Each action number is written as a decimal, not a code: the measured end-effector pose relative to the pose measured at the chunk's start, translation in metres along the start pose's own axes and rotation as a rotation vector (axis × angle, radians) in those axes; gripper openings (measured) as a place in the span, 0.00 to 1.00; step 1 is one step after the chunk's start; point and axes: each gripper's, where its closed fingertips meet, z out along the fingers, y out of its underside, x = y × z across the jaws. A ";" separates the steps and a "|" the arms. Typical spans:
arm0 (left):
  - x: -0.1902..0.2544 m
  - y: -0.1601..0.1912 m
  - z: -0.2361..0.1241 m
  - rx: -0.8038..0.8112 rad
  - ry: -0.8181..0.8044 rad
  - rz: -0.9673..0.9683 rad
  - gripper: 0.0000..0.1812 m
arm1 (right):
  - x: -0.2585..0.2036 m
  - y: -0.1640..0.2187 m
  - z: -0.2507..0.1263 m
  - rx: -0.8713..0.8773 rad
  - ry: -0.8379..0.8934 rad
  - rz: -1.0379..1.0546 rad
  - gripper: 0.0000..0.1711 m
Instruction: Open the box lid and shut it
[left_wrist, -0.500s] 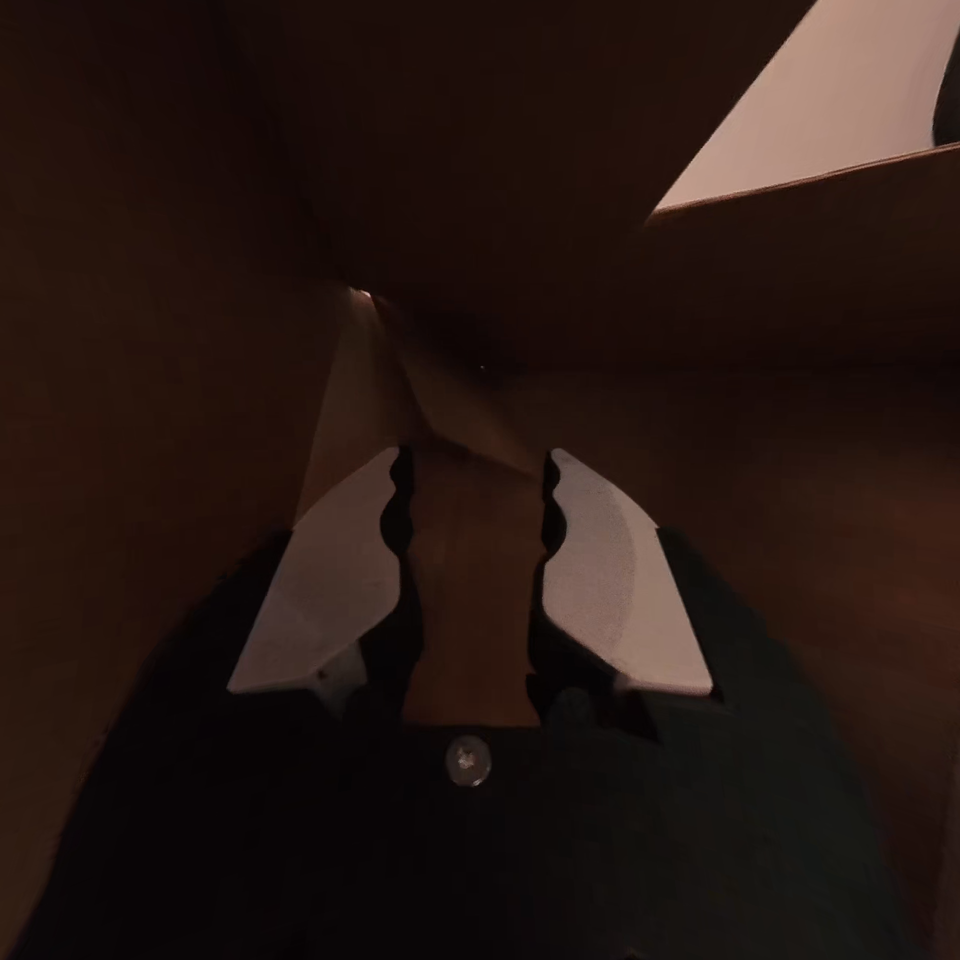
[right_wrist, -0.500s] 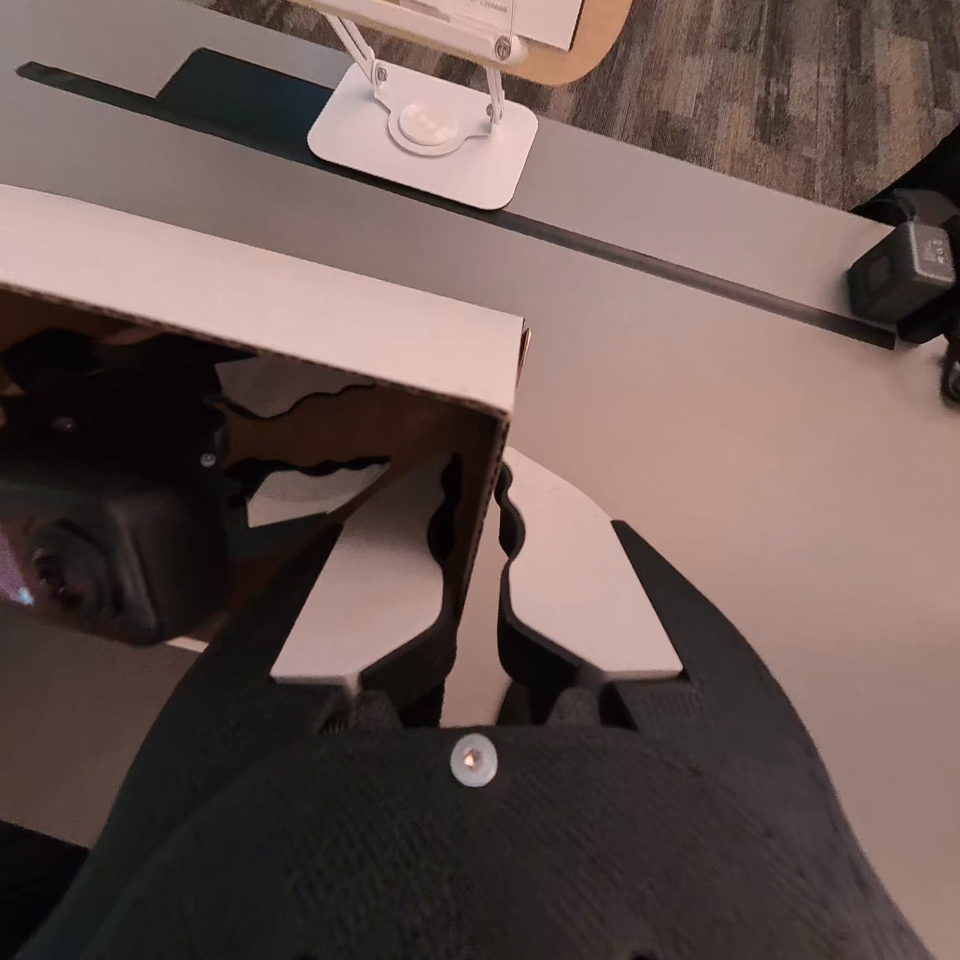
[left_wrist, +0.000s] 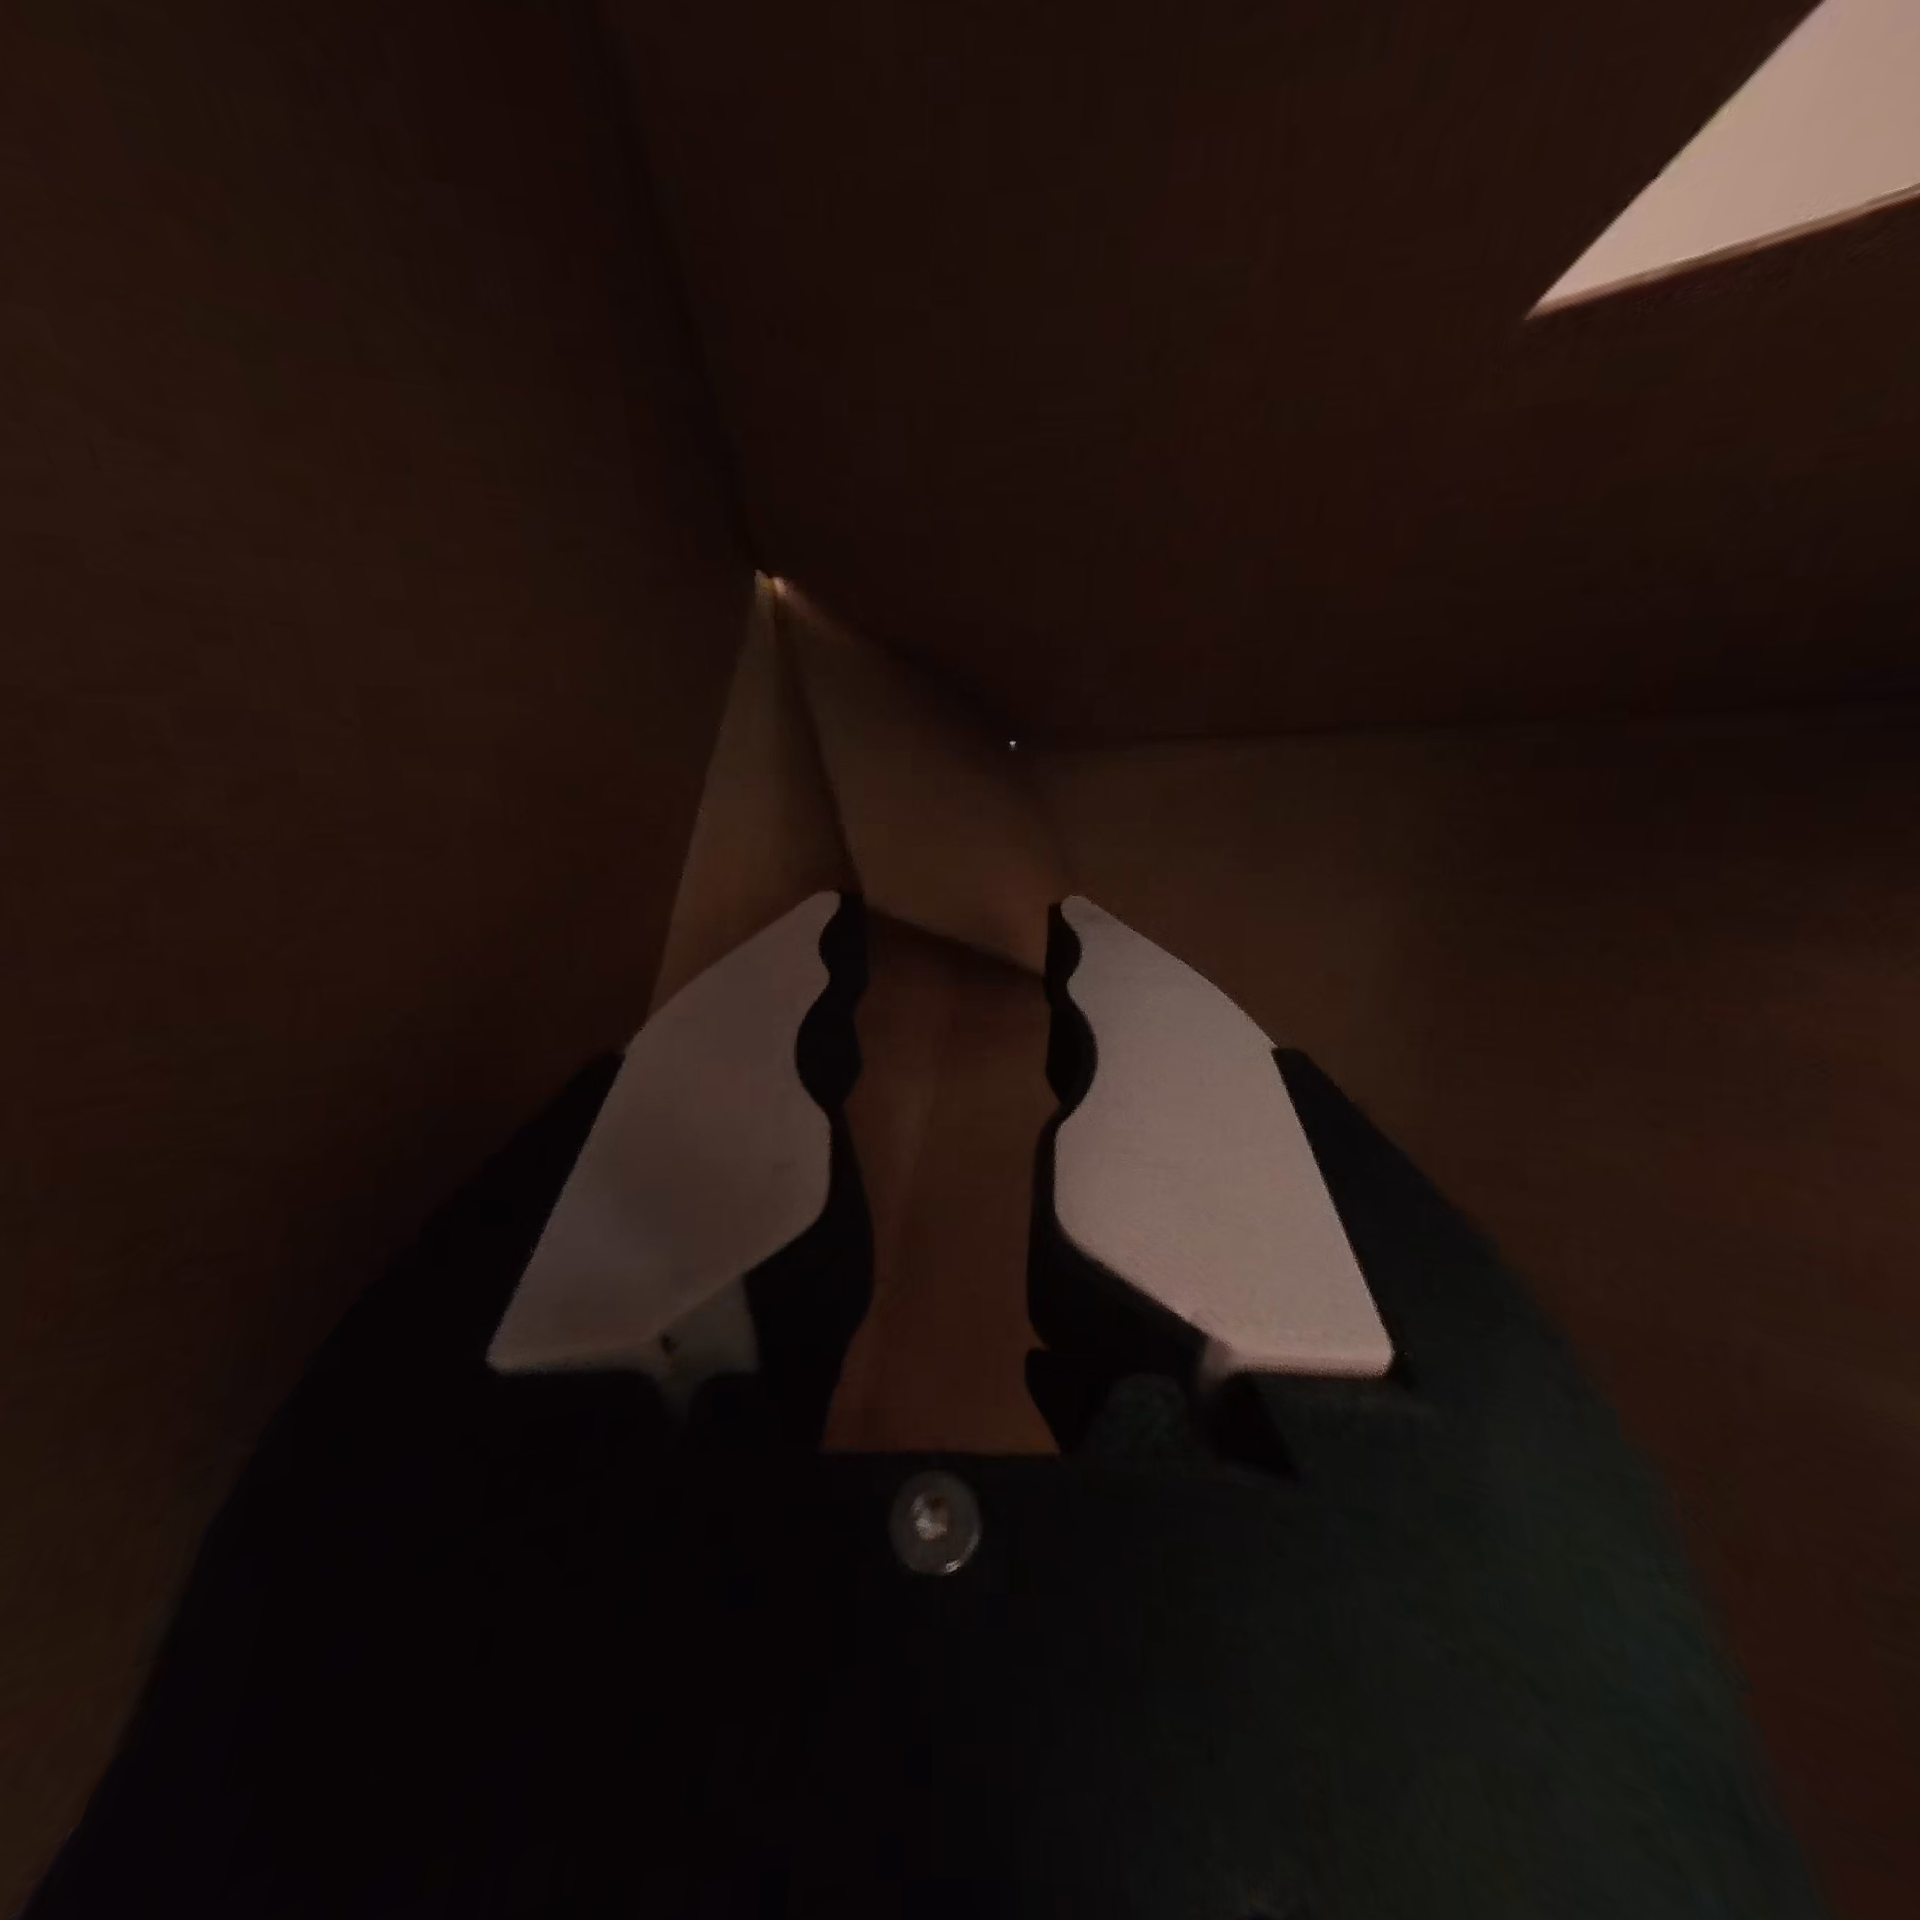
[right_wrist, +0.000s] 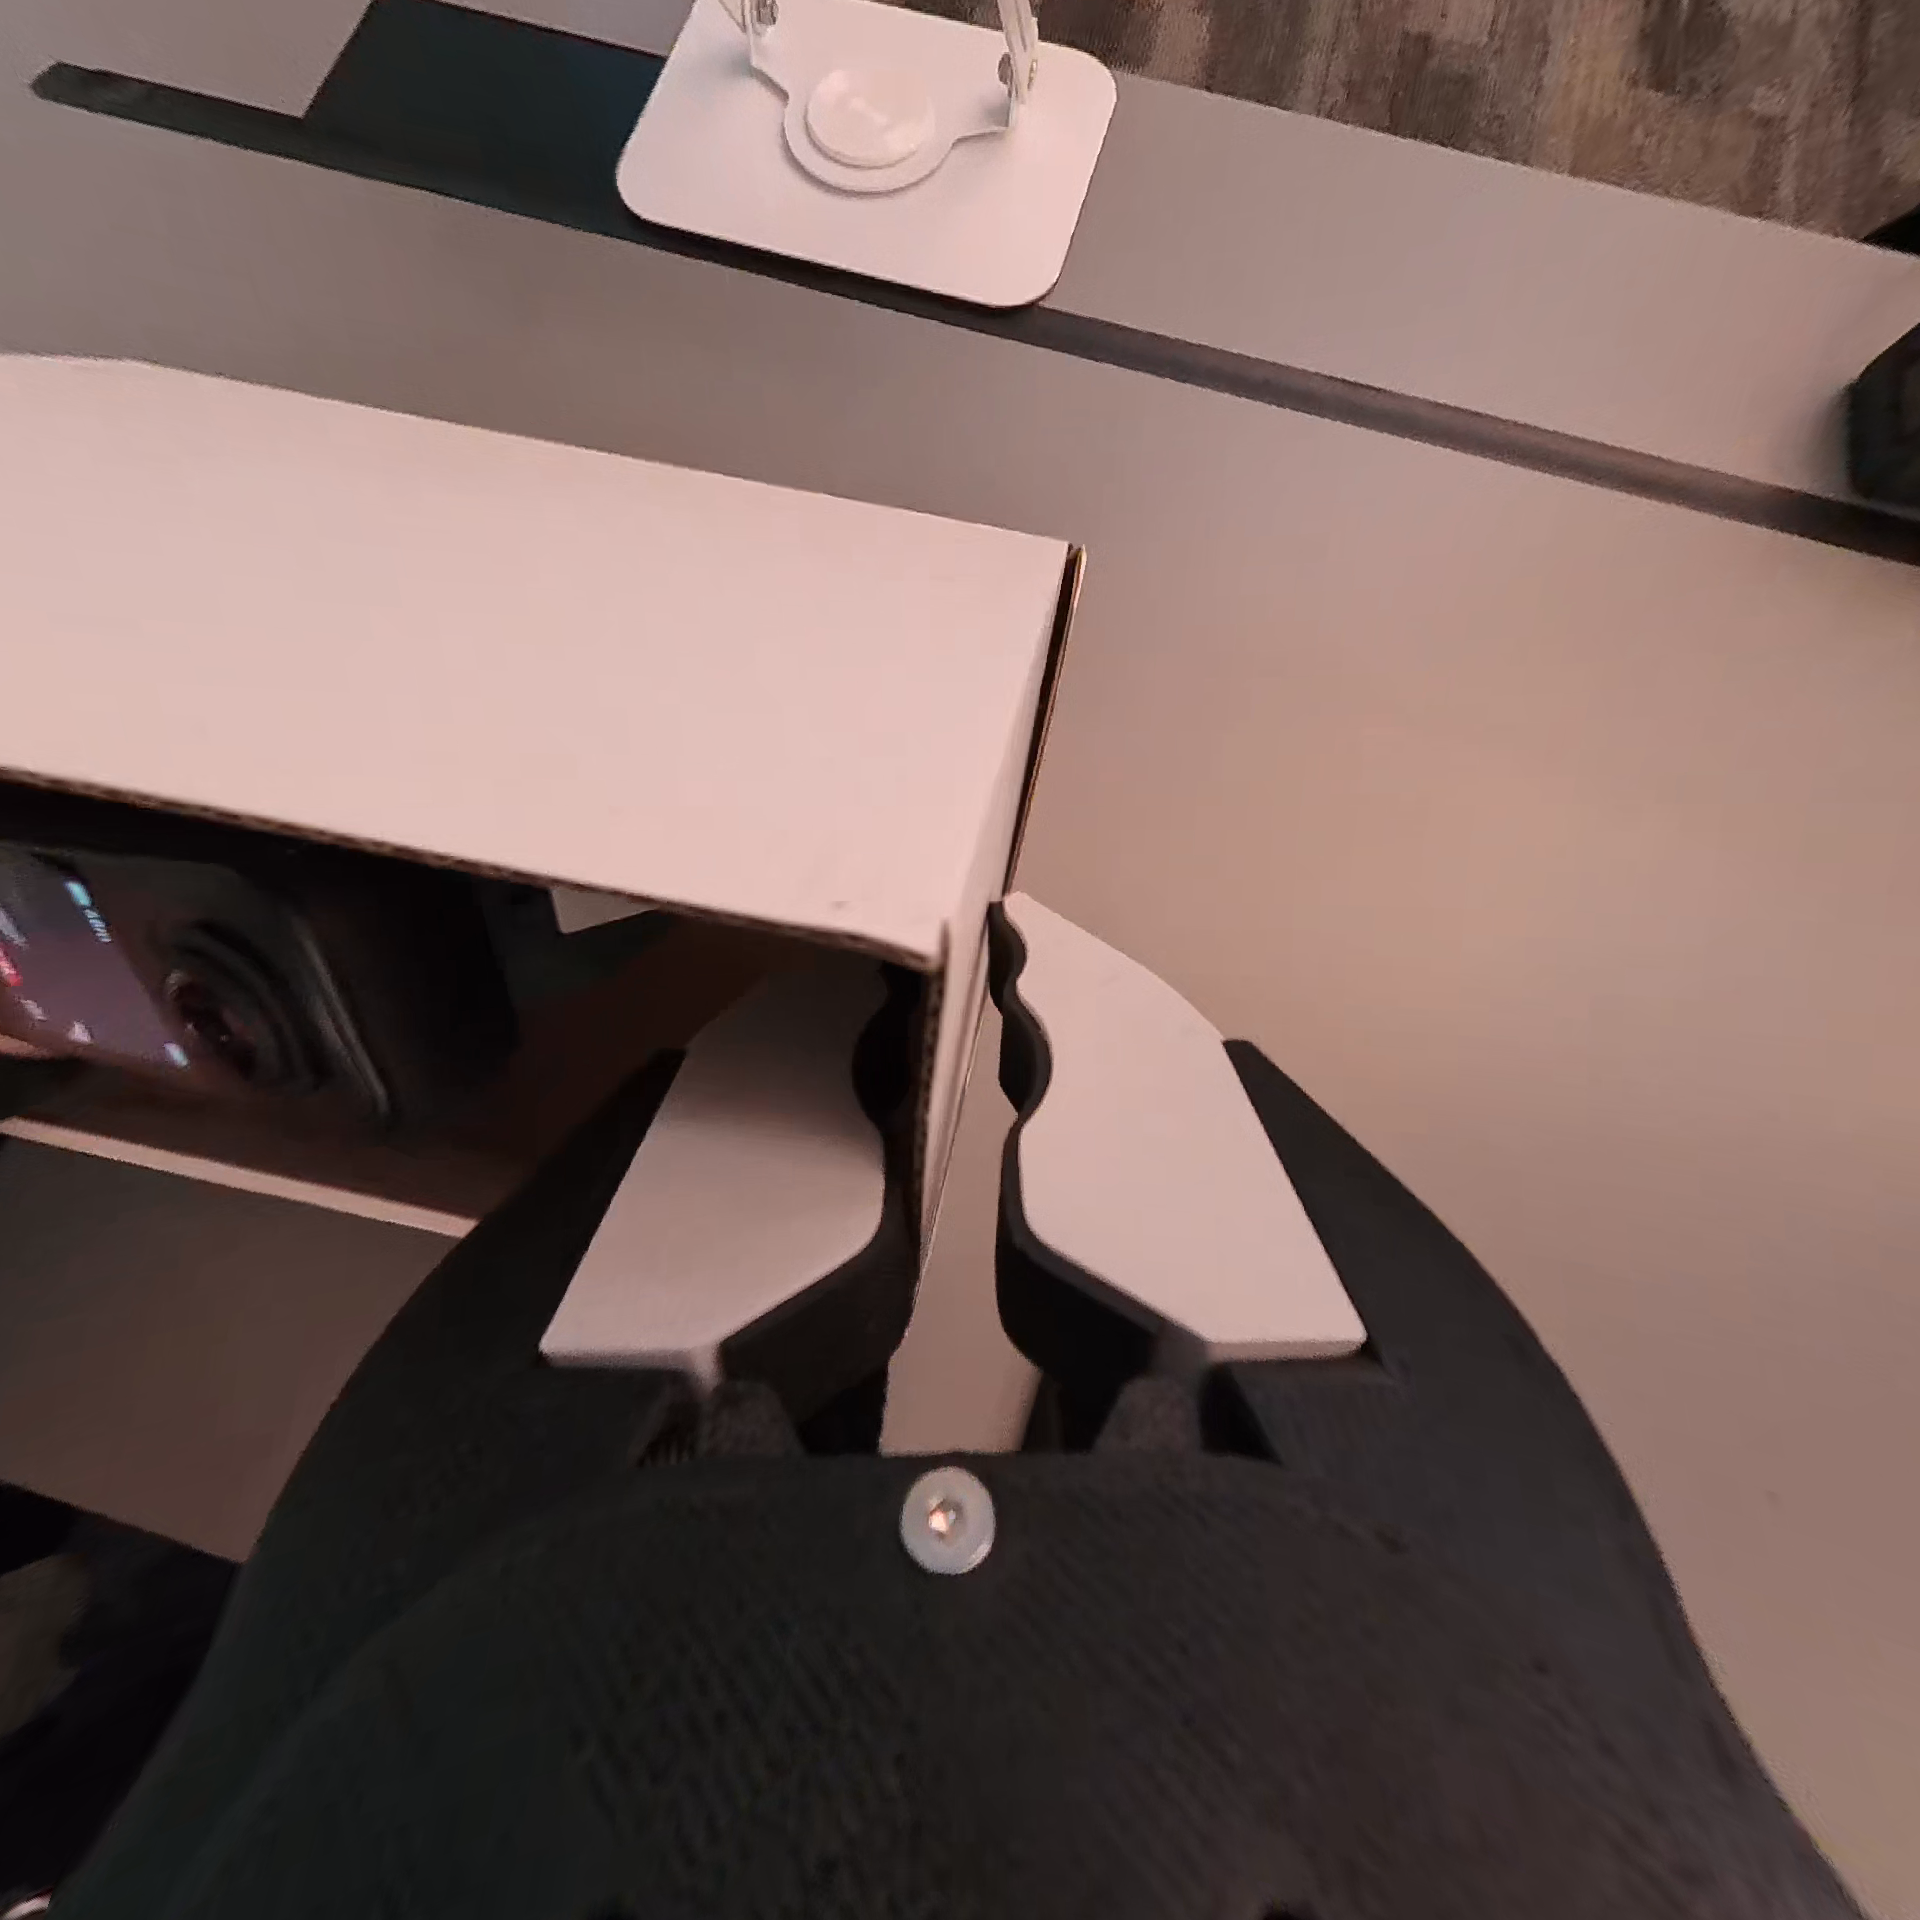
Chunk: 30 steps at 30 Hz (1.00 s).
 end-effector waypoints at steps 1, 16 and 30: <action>-0.001 0.002 0.001 -0.006 -0.006 -0.007 0.19 | 0.000 -0.001 0.000 -0.005 -0.011 0.018 0.08; -0.006 -0.008 0.021 -0.064 0.026 -0.112 0.18 | -0.002 -0.004 -0.002 -0.020 -0.008 0.037 0.08; -0.034 0.012 0.025 -0.154 -0.136 -0.005 0.07 | 0.006 -0.008 -0.005 -0.031 0.045 0.052 0.02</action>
